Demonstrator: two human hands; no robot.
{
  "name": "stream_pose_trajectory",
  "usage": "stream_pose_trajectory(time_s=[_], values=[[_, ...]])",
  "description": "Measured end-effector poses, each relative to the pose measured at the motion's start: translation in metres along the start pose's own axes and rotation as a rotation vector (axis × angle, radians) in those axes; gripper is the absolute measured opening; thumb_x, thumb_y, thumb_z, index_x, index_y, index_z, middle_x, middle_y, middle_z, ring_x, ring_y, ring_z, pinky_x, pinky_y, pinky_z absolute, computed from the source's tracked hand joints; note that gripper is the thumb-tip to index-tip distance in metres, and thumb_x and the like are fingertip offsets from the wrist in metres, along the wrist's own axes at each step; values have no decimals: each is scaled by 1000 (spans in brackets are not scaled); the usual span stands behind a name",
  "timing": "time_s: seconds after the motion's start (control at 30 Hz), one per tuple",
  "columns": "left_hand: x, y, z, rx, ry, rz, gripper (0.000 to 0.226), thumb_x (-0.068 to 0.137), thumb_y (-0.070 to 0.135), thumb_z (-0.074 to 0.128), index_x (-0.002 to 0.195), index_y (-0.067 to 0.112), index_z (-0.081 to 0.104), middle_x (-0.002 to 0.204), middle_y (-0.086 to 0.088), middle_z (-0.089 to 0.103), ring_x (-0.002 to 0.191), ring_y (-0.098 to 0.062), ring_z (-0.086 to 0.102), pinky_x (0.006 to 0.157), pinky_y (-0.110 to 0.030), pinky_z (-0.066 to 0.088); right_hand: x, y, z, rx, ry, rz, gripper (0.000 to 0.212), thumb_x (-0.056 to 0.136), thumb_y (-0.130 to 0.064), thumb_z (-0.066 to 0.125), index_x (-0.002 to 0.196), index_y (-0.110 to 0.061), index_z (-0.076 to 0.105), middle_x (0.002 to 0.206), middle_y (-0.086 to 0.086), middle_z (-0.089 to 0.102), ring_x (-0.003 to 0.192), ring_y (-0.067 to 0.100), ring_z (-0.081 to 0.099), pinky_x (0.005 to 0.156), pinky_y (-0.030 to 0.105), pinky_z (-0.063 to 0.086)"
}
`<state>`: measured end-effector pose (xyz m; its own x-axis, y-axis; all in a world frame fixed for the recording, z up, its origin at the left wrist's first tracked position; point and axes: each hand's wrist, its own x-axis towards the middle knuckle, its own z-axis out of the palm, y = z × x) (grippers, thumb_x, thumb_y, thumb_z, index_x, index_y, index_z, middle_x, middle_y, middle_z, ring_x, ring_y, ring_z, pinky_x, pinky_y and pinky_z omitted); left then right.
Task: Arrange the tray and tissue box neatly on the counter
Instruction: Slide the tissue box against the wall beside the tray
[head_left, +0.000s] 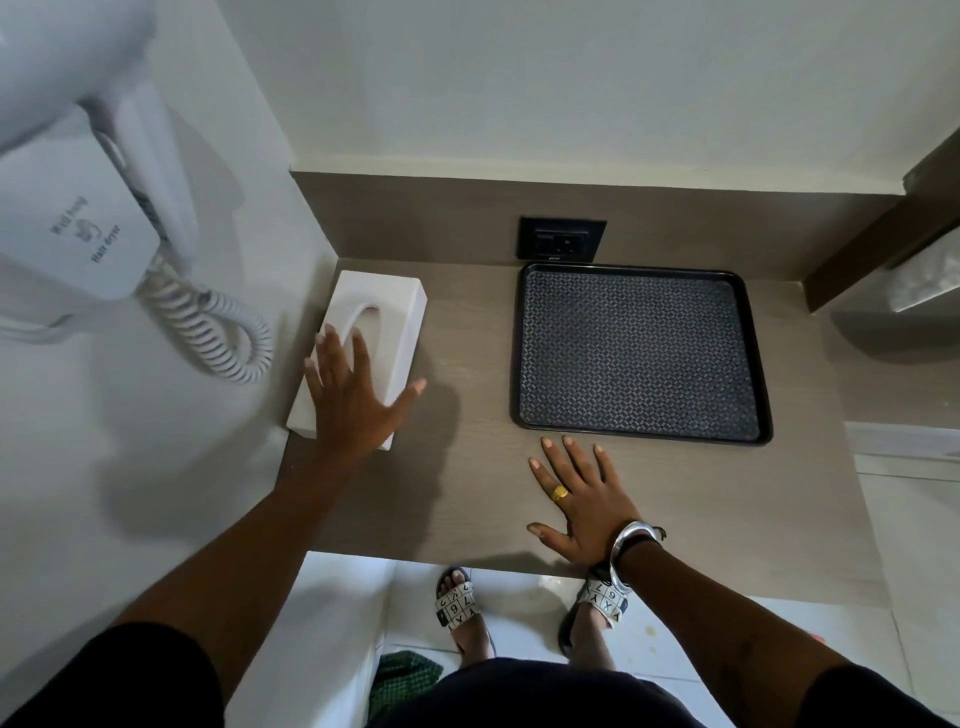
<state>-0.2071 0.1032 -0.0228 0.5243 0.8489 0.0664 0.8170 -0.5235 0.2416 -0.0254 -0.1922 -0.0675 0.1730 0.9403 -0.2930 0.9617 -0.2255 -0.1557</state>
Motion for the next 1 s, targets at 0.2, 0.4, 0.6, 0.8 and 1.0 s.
stream_pose_trajectory(time_s=[0.2,0.4,0.6,0.8,1.0], values=[[-18,-31,2,171,-62,334,108,77,85,31,156,14,16,166,-17,8,153,-36,10,124,-54,10,2,1,-2,-6,-4,-5,85,82,-72,40,150,-21,38,158,11,34,143,38,33,112,62,26],[-10,-23,1,154,-58,214,105,77,84,33,155,15,19,165,-17,14,152,-36,16,123,-54,13,3,0,-2,-13,-26,4,86,83,-73,40,151,-22,36,160,10,30,145,37,29,114,61,19],[16,-28,3,147,-71,138,103,80,85,28,156,17,12,165,-17,11,152,-35,14,124,-52,10,2,0,-5,-2,-48,12,87,84,-76,36,153,-24,30,162,8,23,147,36,24,114,59,9],[38,-37,10,145,-54,138,101,81,83,27,156,18,11,165,-18,12,152,-35,13,123,-50,6,3,0,-4,-20,-67,8,88,84,-76,38,154,-24,26,163,9,21,148,37,21,115,60,8],[59,-32,11,165,-75,95,95,85,78,25,156,17,9,165,-18,11,152,-36,12,123,-49,1,2,0,-2,-23,-63,17,88,84,-76,37,154,-25,22,164,8,16,149,36,16,116,59,6]])
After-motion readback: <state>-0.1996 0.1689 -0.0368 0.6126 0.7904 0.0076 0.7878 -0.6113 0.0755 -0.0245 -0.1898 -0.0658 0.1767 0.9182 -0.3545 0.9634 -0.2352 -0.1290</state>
